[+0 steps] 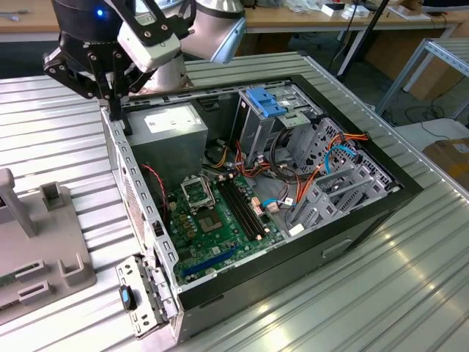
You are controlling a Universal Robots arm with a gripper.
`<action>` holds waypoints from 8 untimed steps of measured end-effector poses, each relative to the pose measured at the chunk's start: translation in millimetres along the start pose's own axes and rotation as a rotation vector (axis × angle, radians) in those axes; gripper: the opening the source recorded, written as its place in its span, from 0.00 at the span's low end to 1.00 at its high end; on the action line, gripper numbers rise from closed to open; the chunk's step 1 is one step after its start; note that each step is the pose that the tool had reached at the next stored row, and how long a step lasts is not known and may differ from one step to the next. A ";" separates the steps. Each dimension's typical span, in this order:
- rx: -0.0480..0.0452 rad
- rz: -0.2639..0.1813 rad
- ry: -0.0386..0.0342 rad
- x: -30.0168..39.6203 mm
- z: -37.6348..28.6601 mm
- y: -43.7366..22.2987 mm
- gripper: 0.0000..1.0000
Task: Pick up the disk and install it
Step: 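Reach for the disk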
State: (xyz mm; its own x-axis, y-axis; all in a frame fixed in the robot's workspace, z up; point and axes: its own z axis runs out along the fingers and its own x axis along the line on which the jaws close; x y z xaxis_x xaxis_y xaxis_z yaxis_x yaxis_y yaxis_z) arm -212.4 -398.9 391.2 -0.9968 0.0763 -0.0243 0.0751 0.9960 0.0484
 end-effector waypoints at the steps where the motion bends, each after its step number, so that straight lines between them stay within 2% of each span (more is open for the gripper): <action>1: 0.0000 0.000 0.0000 2.5 0.0 -0.2 0.11; 8: 0.0001 0.000 0.0001 18.0 -0.1 -1.4 0.11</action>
State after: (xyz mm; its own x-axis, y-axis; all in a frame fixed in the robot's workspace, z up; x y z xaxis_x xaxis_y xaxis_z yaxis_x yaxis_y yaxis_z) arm -230.5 -398.9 390.9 -0.9968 0.0763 -0.0242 0.0751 0.9960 0.0484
